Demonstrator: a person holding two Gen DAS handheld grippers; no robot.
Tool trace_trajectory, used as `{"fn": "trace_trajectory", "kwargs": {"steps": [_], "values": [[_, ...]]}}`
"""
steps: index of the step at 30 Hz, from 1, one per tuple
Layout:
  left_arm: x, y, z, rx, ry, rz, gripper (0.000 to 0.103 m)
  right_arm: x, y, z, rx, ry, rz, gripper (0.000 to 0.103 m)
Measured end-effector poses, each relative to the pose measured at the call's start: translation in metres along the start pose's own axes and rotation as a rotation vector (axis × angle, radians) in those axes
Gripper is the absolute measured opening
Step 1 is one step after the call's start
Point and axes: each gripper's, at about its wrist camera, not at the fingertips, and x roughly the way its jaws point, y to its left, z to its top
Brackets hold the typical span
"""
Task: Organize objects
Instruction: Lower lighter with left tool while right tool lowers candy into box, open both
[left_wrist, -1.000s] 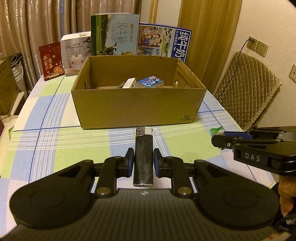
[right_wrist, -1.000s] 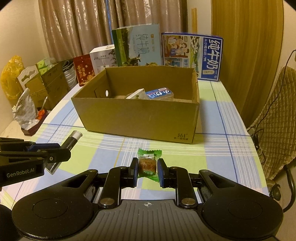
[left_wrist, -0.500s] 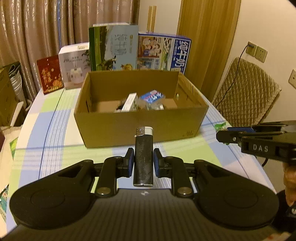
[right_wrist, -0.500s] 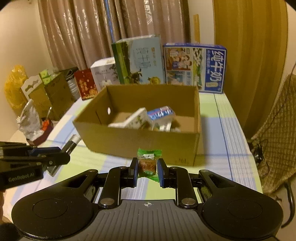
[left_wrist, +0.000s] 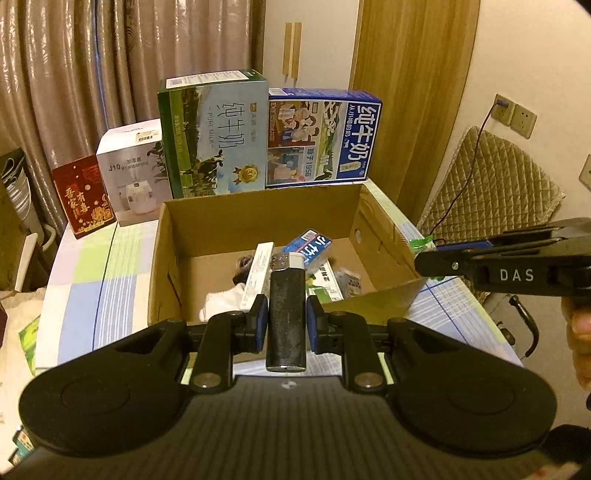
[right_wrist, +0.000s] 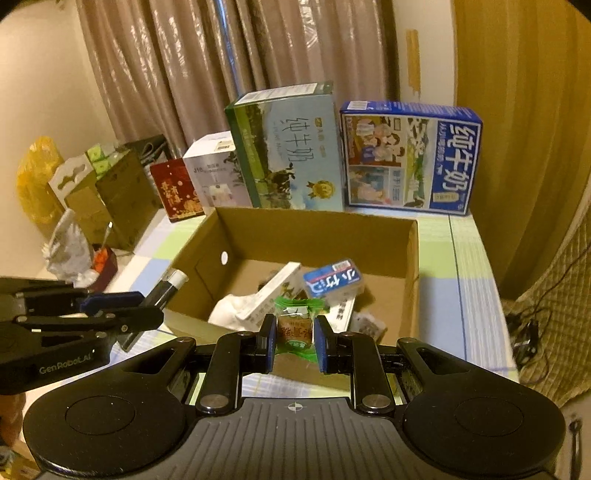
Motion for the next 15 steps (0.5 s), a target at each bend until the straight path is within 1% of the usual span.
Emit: {"fn": "trace_trajectory", "kwargs": {"steps": [10,15], "values": [[0.035,0.009,0.026,0.03,0.049,0.014,0.018,0.028,-0.009,0.019,0.008,0.037,0.005,0.018],[0.052,0.015,0.034,0.044,0.068,0.029,0.018,0.045,-0.017,0.026,0.033,0.075,0.016,0.018]]}}
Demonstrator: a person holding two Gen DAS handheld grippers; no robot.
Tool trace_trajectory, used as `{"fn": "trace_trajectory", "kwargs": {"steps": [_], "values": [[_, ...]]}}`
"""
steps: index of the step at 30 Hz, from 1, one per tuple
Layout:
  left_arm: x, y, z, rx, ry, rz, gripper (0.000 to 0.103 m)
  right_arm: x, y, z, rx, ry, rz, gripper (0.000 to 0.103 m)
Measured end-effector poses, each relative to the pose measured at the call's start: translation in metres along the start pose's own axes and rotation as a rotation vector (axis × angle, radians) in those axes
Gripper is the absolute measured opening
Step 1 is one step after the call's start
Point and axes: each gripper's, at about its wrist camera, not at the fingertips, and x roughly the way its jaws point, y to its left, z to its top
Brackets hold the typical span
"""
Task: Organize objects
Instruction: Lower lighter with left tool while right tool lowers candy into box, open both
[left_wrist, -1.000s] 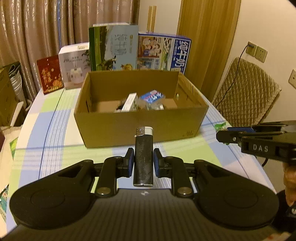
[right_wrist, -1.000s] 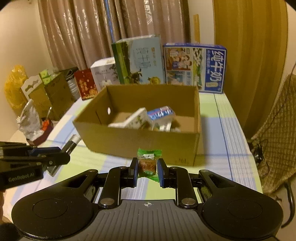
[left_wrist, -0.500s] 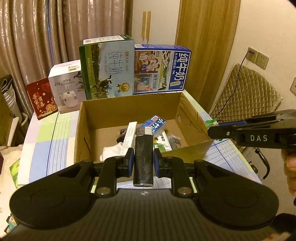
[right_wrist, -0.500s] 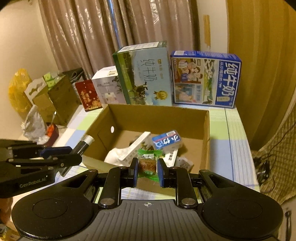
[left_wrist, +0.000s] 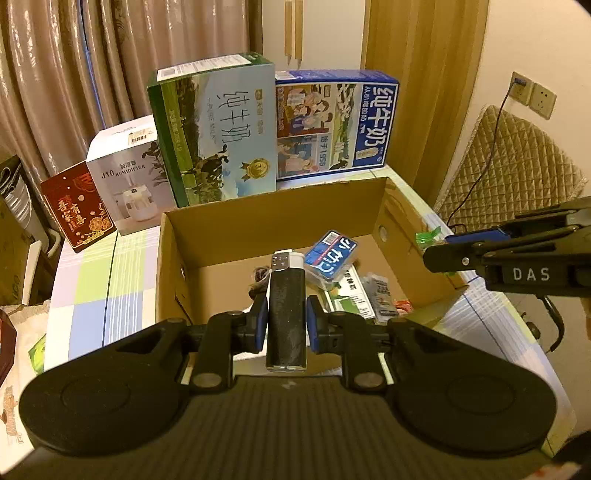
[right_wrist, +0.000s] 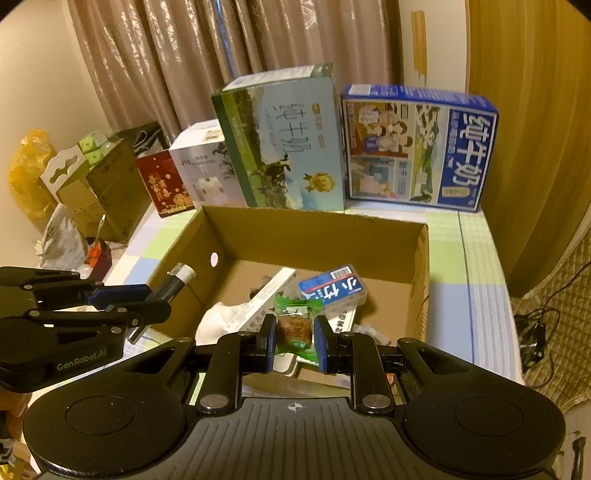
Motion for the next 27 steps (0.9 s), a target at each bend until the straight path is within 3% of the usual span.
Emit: {"fn": "trace_trajectory", "kwargs": {"steps": [11,25,26,27], "values": [[0.038,0.02,0.009,-0.059,0.047,-0.011,0.018,0.032,-0.018,0.01,0.059,0.048,0.003,0.018],[0.074,0.026,0.022,-0.086,0.047,0.005,0.018,0.06,-0.031,0.017,0.102,0.059,0.005,0.018],[0.076,0.027,0.023,-0.091,0.04,0.018,0.02,0.061,-0.032,0.016,0.106,0.058,0.006,0.018],[0.078,0.029,0.023,-0.1,0.036,0.028,0.032,0.061,-0.033,0.016,0.109,0.057,0.007,0.018]]}}
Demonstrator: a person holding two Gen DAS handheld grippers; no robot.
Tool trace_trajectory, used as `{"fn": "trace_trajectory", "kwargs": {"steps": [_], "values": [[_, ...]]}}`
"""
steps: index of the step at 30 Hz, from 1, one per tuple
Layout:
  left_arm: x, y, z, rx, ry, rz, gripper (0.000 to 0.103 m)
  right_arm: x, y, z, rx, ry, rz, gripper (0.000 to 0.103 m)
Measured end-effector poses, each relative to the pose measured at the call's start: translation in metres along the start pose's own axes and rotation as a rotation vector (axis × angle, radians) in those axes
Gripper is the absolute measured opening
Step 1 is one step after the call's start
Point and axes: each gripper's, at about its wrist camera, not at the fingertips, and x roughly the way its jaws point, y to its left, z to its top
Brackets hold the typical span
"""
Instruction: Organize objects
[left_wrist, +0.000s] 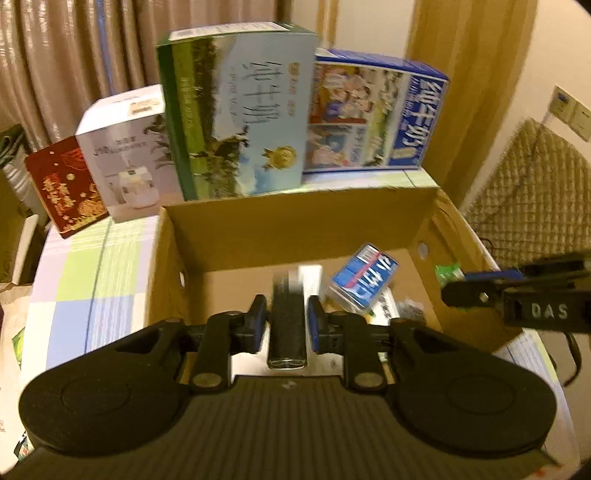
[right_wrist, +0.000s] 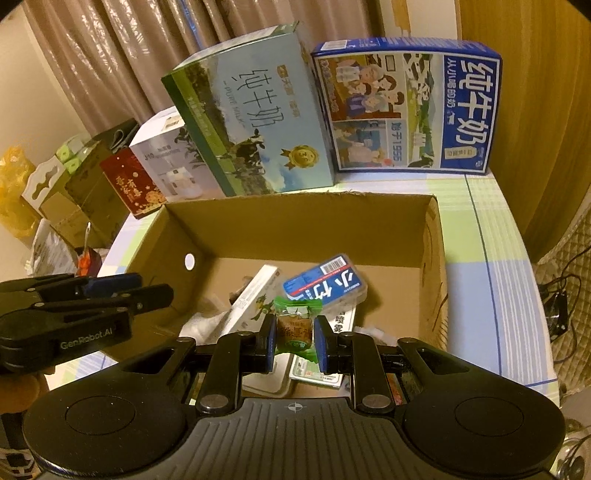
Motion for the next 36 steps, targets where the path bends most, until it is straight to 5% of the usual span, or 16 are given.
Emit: {"fn": "trace_trajectory", "kwargs": {"steps": [10,13,14,20,36], "values": [[-0.004,0.015,-0.007,-0.047,-0.008,-0.015,0.037,0.001,-0.002,0.003,0.041,-0.046,0.048,0.021],[-0.007,0.017,-0.01,-0.048,-0.012,-0.014,0.037,-0.004,-0.007,0.002,0.077,-0.073,0.056,0.056],[-0.008,0.017,-0.012,-0.047,-0.012,-0.014,0.037,-0.006,-0.009,0.002,0.08,-0.081,0.058,0.059],[-0.018,0.019,-0.02,-0.049,-0.025,-0.009,0.043,-0.02,-0.011,-0.003,0.069,-0.09,0.047,0.059],[-0.066,0.007,-0.047,-0.064,-0.053,0.003,0.087,-0.071,0.003,-0.039,0.046,-0.104,0.032,0.072]]}}
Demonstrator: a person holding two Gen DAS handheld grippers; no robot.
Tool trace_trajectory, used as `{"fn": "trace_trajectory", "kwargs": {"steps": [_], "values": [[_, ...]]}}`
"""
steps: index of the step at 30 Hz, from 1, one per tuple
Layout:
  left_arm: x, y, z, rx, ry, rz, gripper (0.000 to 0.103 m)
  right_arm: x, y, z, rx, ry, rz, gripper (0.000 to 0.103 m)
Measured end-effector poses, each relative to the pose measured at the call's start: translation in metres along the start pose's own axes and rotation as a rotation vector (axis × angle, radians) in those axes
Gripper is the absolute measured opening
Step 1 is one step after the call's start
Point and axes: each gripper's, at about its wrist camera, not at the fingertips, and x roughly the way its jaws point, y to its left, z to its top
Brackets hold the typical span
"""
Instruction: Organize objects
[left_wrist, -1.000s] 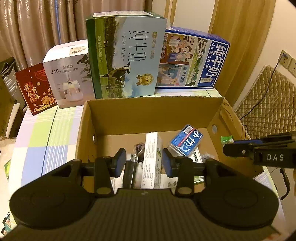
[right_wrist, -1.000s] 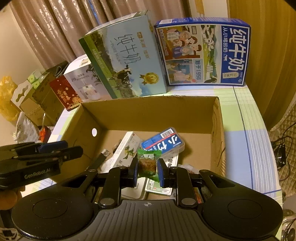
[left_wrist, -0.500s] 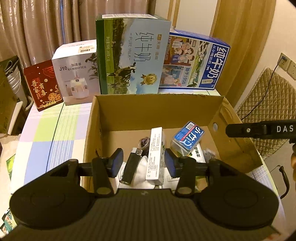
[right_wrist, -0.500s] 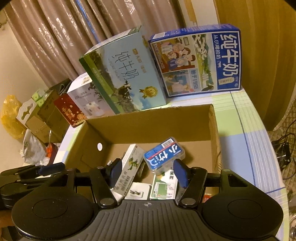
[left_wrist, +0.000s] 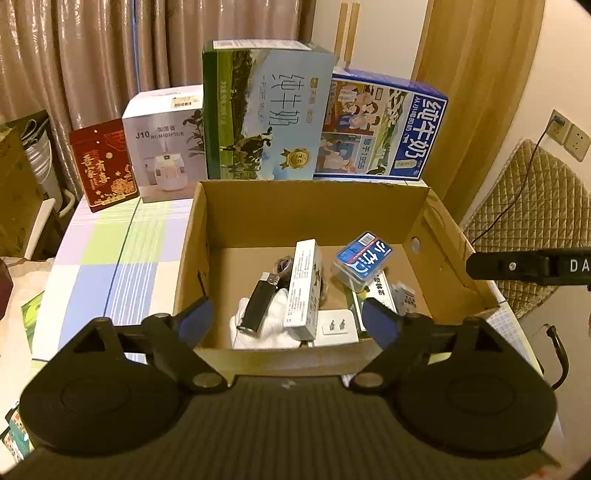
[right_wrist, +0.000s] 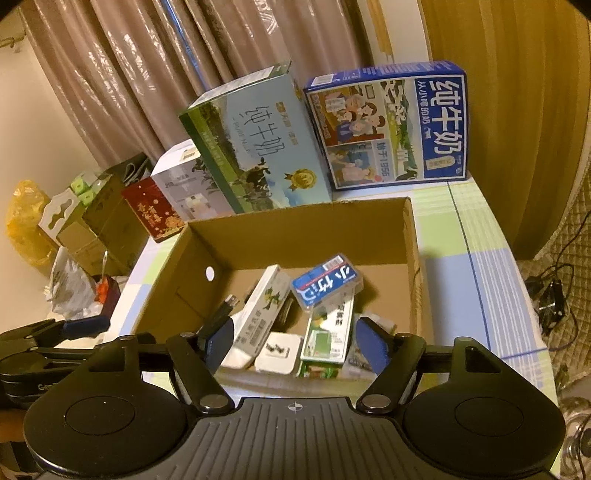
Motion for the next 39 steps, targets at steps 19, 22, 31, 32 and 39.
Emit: {"fn": "trace_trajectory", "kwargs": {"steps": [19,22,31,32,39], "values": [[-0.071,-0.018,-0.026,-0.003,-0.061,0.027,0.102,-0.063,0.013,-0.036,-0.037,-0.031,-0.047,0.101],[-0.08,-0.022,-0.033,-0.001,-0.075,0.051,0.102,-0.074,0.016,-0.047,-0.041,-0.036,-0.058,0.101],[-0.113,-0.023,-0.055,-0.038,-0.085,0.048,0.102,-0.104,0.027,-0.077,-0.07,-0.061,-0.097,0.101],[-0.118,-0.023,-0.058,-0.042,-0.082,0.048,0.102,-0.107,0.028,-0.081,-0.07,-0.061,-0.099,0.101],[-0.152,-0.031,-0.082,-0.029,-0.09,0.05,0.102,-0.129,0.036,-0.105,-0.088,-0.08,-0.111,0.101]]}}
